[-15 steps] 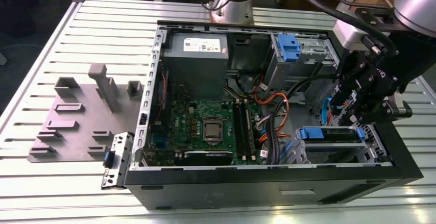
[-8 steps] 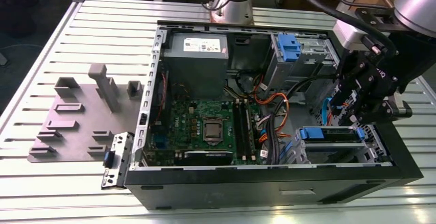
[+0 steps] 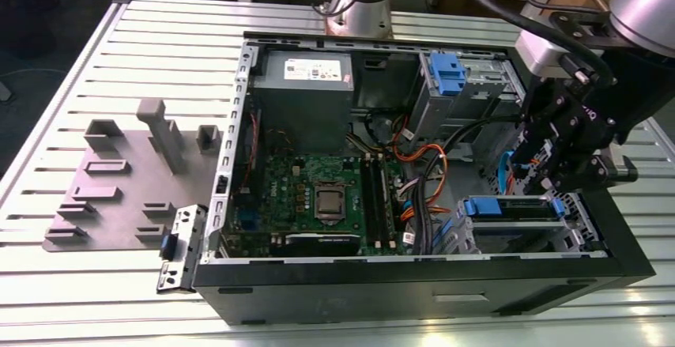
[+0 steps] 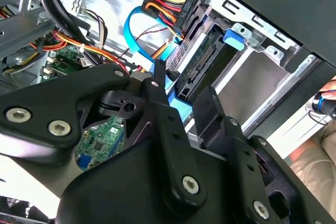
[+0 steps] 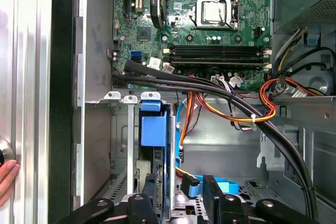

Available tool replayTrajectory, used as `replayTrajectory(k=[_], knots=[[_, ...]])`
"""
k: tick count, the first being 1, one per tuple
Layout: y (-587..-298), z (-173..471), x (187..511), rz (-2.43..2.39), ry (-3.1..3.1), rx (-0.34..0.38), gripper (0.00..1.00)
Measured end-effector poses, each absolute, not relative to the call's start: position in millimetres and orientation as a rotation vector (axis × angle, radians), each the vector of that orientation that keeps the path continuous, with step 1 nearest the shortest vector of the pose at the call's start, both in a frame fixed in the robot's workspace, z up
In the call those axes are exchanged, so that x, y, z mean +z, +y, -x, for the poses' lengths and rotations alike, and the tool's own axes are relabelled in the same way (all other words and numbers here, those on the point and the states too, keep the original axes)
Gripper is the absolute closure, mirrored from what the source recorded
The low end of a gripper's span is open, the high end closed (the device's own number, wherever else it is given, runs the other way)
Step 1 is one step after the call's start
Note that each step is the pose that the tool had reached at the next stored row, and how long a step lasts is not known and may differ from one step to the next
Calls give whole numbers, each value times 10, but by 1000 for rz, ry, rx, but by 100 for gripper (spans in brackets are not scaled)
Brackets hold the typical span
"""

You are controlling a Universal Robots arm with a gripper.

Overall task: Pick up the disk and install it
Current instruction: 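Insert the first disk wire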

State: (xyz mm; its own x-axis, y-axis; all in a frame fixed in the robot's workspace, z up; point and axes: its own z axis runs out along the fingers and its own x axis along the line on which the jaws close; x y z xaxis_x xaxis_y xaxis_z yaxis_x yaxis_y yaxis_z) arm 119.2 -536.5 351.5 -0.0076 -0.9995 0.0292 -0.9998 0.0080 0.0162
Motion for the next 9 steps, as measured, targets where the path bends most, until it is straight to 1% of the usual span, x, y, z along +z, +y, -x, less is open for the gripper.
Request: replayTrajectory(k=[9], knots=[[-5364, -1190, 3525, -2190, -2207, 14, 52]])
